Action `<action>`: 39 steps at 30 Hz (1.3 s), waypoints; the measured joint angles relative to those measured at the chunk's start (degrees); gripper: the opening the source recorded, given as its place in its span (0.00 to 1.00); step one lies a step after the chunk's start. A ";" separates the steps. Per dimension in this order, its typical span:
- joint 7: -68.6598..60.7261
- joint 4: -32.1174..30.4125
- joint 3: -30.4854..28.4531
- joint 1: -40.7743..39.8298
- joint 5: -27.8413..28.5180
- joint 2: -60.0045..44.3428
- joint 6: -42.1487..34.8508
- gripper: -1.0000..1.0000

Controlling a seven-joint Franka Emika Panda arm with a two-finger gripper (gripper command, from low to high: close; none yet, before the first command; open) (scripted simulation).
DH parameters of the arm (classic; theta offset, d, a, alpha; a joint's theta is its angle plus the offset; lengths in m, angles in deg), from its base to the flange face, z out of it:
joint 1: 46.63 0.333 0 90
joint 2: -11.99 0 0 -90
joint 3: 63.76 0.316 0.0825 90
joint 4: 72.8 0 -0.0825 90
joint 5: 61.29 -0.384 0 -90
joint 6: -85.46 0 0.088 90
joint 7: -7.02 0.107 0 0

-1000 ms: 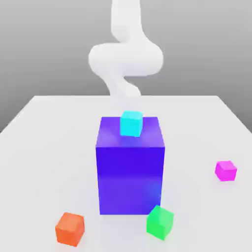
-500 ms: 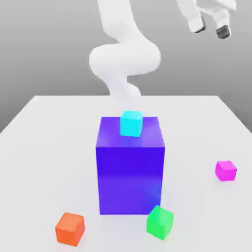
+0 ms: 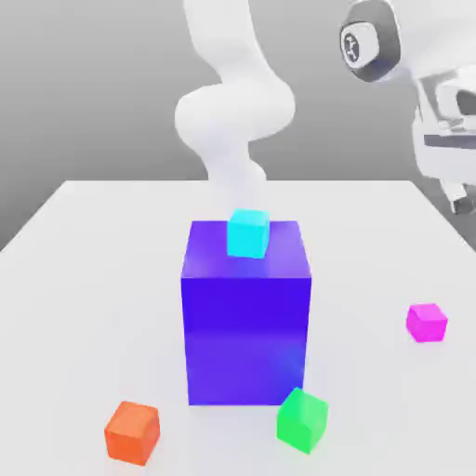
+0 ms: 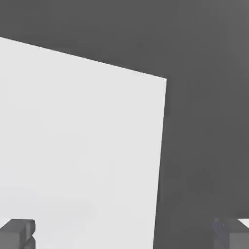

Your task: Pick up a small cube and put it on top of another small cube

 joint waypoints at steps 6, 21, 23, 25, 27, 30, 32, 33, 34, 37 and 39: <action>-15.06 -2.72 1.23 5.45 -1.50 -5.62 3.21 0.50; -44.21 -9.93 5.07 16.21 6.63 -17.90 12.15 0.50; -46.15 -10.62 5.15 16.91 9.34 -19.43 13.47 0.50; -46.96 -10.40 5.26 16.96 9.94 -21.53 15.28 0.50; -47.58 -9.93 5.58 16.78 9.62 -23.90 17.27 0.50; -48.56 -9.20 6.75 15.88 8.48 -27.72 20.36 0.50; -49.17 -8.75 7.95 14.90 7.60 -30.38 22.44 0.50; -49.31 -8.55 8.73 14.19 7.35 -31.73 23.48 0.50; -49.55 -8.38 9.39 13.63 6.97 -32.91 24.38 0.00; -49.58 -8.38 9.39 13.63 6.94 -32.91 24.35 0.00; -49.64 -8.38 9.38 13.64 6.88 -32.90 24.27 0.00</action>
